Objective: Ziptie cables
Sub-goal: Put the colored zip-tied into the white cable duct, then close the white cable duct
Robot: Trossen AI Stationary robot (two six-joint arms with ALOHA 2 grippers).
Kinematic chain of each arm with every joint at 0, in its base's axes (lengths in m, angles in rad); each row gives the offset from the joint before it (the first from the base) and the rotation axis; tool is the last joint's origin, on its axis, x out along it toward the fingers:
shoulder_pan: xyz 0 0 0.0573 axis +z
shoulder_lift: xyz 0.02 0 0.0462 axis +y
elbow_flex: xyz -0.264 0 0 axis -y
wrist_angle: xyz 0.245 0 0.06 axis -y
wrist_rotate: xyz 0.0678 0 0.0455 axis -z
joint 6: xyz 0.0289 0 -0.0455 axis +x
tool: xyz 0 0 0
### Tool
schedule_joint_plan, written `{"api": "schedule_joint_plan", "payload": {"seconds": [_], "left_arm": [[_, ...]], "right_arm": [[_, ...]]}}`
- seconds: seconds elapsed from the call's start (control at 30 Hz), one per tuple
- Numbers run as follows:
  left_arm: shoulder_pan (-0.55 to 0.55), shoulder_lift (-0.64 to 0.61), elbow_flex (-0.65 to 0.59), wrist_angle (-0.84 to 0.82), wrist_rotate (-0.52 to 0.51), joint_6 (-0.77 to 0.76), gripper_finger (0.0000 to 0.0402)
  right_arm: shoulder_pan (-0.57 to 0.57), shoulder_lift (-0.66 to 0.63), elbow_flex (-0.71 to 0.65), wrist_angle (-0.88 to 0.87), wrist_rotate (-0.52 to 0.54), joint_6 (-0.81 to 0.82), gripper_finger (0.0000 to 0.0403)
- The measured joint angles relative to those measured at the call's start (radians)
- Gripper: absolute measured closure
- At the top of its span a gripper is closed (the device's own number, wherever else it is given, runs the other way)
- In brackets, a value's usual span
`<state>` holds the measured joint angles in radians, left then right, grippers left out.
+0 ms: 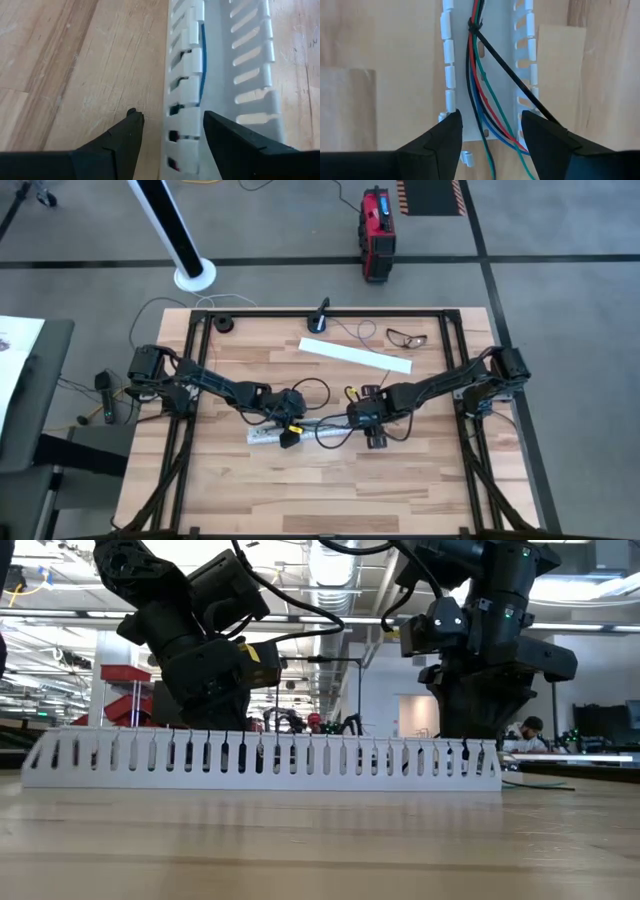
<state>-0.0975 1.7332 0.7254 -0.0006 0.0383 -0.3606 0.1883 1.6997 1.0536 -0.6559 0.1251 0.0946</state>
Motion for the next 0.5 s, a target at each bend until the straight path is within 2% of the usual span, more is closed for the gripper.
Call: {"api": "schedule_joint_plan", "payload": {"seconds": [0.33, 0.5], "left_arm": [[0.0, 0.0, 0.0, 0.0, 0.0, 0.002, 0.0194], [0.0, 0.0, 0.0, 0.0, -0.001, 0.002, 0.0194]], "right_arm": [[0.0, 0.0, 0.133, -0.067, -0.005, -0.025, 0.0199], [-0.001, 0.0, 0.136, -0.085, -0.109, -0.017, 0.0199]]}}
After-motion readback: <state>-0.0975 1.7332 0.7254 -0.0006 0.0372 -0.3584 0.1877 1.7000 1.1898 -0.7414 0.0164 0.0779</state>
